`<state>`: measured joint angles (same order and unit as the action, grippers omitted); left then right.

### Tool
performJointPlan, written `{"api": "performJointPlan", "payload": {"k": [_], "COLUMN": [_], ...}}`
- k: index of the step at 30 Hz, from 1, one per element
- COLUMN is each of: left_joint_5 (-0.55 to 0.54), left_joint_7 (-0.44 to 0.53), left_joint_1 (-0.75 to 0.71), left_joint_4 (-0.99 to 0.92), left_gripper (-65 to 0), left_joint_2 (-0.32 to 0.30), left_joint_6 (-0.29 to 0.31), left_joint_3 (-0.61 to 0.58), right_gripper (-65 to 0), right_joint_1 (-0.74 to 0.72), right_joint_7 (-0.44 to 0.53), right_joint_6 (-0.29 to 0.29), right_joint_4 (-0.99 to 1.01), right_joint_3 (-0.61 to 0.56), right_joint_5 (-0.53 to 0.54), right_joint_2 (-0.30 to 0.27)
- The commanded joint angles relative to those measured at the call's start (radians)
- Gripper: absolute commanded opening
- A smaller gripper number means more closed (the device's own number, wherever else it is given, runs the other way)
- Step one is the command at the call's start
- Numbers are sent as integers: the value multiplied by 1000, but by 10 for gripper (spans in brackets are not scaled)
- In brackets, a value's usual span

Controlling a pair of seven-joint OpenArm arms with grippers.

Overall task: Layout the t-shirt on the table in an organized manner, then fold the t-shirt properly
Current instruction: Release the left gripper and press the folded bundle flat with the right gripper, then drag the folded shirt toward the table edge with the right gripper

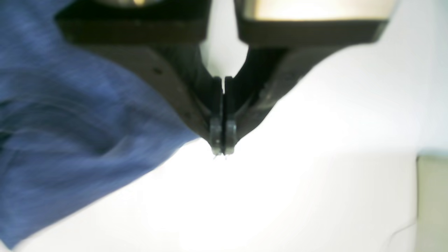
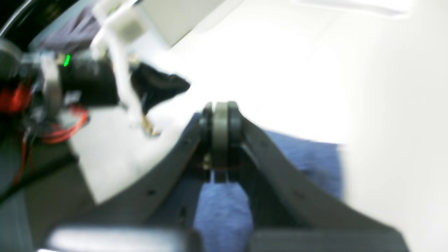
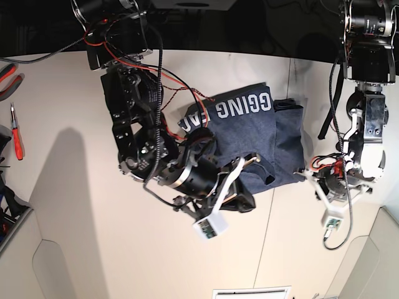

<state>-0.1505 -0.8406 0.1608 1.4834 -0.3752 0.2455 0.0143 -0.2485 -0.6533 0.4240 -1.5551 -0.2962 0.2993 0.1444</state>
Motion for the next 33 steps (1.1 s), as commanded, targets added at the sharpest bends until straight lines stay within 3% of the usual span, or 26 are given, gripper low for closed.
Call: {"api": "performJointPlan", "payload": {"k": [1,5,9,13,16,19,23,26,33], "left_joint_5": [38,111,91,68,53,50,49,28,-97], "left_joint_7": [35,109,115,122,132,134,135,134,172], "left_joint_1": [0,-80,-146,-207,-244,-261,-264,-267,-266], "left_joint_4": [15,15,15,15,15,15,15,15,15], "left_gripper": [-650,-650,-650,-650,-650,-650,-650,-650,-650], "left_joint_2": [-27,-50,-49,-49,-48,-27,35,82,116], "left_joint_6": [-36,-128,-132,-132,-132,-128,-125,-118,-21], "left_joint_3": [32,169,282,320,320,320,320,320,320], "right_gripper": [-650,-650,-650,-650,-650,-650,-650,-650,-650], "right_joint_1": [-36,-82,-121,-133,-130,-120,-118,-100,-1], "right_joint_7": [35,134,223,238,205,178,102,69,26], "right_joint_6": [2,-14,-39,-47,-140,-153,-98,-77,-76], "right_joint_4": [21,225,477,695,763,752,713,668,471], "right_joint_3": [-32,-163,-225,-214,-176,-116,-53,-26,29], "right_joint_5": [-15,-106,-143,-188,-254,-258,-244,-172,-79], "right_joint_2": [7,8,8,5,-15,-73,-187,-285,-447]}}
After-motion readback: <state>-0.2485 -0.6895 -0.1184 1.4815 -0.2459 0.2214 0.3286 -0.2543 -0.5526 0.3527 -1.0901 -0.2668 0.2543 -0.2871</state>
